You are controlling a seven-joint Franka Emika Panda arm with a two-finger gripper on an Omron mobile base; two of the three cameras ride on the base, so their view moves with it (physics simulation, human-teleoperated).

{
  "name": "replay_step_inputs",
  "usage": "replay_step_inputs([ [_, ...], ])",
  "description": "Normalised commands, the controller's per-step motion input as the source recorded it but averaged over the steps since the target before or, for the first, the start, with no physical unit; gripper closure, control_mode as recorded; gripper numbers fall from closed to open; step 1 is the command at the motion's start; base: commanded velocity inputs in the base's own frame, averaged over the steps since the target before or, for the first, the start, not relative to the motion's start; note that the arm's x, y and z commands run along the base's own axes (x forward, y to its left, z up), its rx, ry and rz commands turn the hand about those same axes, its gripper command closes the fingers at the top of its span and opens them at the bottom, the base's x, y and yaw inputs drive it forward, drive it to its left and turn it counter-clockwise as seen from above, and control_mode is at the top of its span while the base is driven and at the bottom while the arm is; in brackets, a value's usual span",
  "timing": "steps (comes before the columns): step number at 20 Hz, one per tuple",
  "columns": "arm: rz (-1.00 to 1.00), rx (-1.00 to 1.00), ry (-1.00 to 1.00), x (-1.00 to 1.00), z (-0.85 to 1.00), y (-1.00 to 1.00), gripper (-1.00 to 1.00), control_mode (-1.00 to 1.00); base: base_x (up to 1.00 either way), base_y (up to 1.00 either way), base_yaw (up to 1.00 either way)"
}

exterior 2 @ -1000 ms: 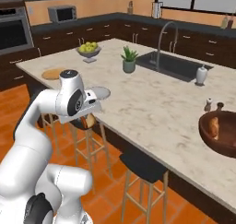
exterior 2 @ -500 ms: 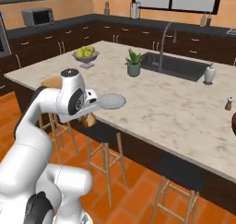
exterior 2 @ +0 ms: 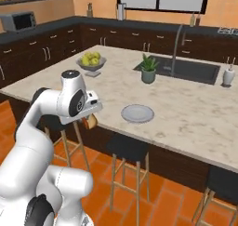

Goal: Place one bun and one sausage from the bowl on each plate.

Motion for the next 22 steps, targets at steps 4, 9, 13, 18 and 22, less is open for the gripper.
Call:
replay_step_inputs([
  [4, 0.00, 0.00, 0.00, 0.00, 0.00, 0.00, 1.00, 1.00, 0.80, 1.00, -0.39],
  [9, 0.00, 0.00, 0.00, 0.00, 0.00, 0.00, 1.00, 1.00, 0.78, 1.00, -0.39],
  [13, 0.00, 0.00, 0.00, 0.00, 0.00, 0.00, 1.00, 1.00, 0.65, 1.00, -0.37],
  [18, 0.00, 0.00, 0.00, 0.00, 0.00, 0.00, 1.00, 1.00, 0.23, 1.00, -0.28],
  [22, 0.00, 0.00, 0.00, 0.00, 0.00, 0.00, 1.00, 1.00, 0.61, 0.47, -0.12],
])
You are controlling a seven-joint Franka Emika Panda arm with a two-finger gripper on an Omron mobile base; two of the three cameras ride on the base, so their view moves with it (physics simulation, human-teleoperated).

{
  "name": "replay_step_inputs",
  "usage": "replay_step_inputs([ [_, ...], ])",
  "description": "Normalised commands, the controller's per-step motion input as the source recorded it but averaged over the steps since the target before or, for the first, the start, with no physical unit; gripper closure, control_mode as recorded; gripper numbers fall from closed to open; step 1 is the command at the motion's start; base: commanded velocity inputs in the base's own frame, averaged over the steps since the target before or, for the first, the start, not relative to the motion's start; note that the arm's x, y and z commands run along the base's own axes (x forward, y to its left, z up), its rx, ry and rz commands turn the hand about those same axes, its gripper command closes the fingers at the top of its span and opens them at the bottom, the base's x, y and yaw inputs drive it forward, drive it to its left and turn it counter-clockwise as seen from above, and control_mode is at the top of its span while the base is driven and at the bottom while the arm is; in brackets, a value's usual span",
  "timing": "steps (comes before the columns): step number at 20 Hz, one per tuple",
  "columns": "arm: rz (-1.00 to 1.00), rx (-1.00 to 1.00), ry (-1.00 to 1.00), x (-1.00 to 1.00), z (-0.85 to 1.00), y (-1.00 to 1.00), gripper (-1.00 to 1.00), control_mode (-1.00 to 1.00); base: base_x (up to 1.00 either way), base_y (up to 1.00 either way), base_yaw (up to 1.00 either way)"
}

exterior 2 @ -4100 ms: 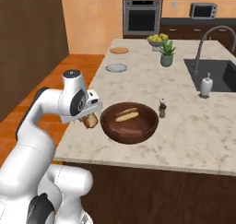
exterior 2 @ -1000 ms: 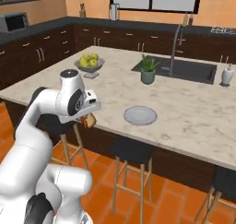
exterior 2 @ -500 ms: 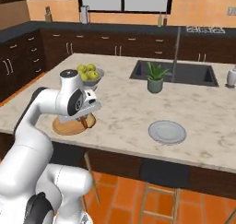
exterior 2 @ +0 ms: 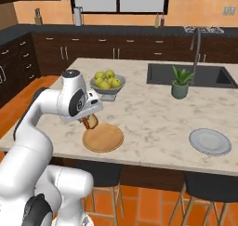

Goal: Place one bun and one sausage from the bowl on each plate.

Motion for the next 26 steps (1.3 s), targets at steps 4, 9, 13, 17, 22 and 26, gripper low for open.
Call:
replay_step_inputs([
  [4, 0.00, 0.00, 0.00, 0.20, -0.18, 0.00, 1.00, -1.00, 0.34, 0.00, 0.00],
  [9, 0.00, 0.00, 0.00, 0.27, -0.67, 0.06, 1.00, -1.00, 0.00, 0.00, 0.00],
  [13, -0.01, 0.00, 0.00, 0.00, -0.66, 0.00, 1.00, -1.00, 0.00, 0.00, 0.00],
  [17, 0.00, 0.00, 0.00, 0.06, -0.68, 0.02, 1.00, -1.00, 0.00, 0.00, 0.00],
  [22, 0.00, 0.00, 0.00, 0.05, -0.62, 0.00, 1.00, -1.00, 0.00, 0.00, 0.00],
  [26, 0.00, 0.00, 0.00, 0.11, -0.31, 0.00, 1.00, -1.00, 0.00, 0.00, 0.00],
])
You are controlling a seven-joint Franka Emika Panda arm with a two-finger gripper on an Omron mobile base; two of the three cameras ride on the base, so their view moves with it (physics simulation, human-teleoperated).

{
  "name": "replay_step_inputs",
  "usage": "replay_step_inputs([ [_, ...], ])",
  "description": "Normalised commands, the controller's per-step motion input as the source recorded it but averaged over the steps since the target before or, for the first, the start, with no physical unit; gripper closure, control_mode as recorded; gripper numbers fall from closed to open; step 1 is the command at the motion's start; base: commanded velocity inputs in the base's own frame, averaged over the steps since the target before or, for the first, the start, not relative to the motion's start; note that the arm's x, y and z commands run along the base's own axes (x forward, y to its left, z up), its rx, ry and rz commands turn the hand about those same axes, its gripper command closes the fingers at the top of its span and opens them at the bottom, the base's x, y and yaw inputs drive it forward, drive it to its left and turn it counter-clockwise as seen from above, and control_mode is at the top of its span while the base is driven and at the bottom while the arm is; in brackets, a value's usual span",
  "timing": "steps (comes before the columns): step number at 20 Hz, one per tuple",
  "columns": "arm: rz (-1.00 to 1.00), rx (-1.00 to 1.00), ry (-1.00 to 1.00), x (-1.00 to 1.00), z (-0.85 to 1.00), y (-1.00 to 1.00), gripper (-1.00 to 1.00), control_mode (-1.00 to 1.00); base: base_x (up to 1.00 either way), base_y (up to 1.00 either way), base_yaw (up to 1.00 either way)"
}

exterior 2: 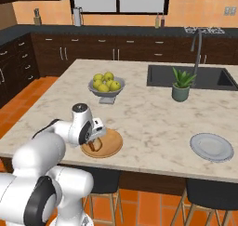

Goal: Place one bun and one sausage from the bowl on each plate.

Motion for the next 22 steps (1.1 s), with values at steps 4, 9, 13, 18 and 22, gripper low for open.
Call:
replay_step_inputs([
  [4, 0.00, 0.00, 0.00, 0.22, -0.05, 0.00, -1.00, -1.00, 0.00, 0.00, 0.00],
  [9, 0.00, 0.00, 0.00, 0.08, 0.00, 0.00, -1.00, -1.00, 0.00, 0.00, 0.00],
  [13, 0.00, 0.00, 0.00, 0.00, 0.04, 0.00, -1.00, -1.00, 0.00, 0.00, 0.00],
  [18, -0.03, -0.06, 0.00, -0.30, 0.75, -0.02, -1.00, -1.00, 0.00, 0.00, 0.00],
  [22, -0.09, 0.00, -0.11, -0.88, 0.74, -0.29, -1.00, -1.00, 0.00, 0.00, 0.00],
])
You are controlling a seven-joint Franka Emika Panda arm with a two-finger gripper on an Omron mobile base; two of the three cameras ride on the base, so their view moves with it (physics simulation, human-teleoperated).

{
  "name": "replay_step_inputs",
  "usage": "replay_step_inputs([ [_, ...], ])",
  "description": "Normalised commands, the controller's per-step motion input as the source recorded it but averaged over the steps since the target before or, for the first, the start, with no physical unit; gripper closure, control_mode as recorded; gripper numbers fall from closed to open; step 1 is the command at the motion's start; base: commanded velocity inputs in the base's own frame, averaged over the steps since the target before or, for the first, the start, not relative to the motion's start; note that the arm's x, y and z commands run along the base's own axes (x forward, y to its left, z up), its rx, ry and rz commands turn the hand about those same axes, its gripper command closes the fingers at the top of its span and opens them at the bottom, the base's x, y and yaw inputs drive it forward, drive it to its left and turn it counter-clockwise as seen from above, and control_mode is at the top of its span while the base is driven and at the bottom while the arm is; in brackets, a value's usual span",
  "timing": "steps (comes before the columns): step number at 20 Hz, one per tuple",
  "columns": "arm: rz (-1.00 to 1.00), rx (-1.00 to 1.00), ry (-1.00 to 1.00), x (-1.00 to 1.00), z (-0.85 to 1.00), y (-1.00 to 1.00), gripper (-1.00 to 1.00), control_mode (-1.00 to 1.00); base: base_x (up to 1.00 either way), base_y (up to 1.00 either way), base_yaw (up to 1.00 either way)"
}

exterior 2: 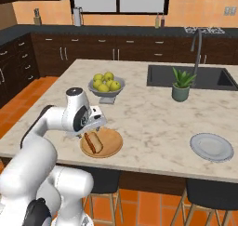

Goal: Place one bun and one sausage from the bowl on each plate.

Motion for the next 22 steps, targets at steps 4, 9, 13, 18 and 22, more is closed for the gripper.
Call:
replay_step_inputs([
  [4, -0.13, 0.01, -0.18, -0.81, 0.83, -0.05, -1.00, -1.00, 0.00, 0.00, 0.00],
  [9, -0.58, 0.14, 0.13, -0.41, 0.85, 0.02, -1.00, -1.00, 0.00, 0.00, 0.00],
  [13, -0.58, 0.19, 0.27, -0.26, 0.22, 0.04, -1.00, -1.00, 0.00, 0.00, 0.00],
  [18, -0.15, 0.24, -0.01, -0.74, -0.24, -0.02, -1.00, -1.00, 0.00, 0.00, 0.00],
  [22, 0.14, 0.00, -0.10, -0.55, -0.42, 0.00, -1.00, -1.00, 0.00, 0.00, 0.00],
])
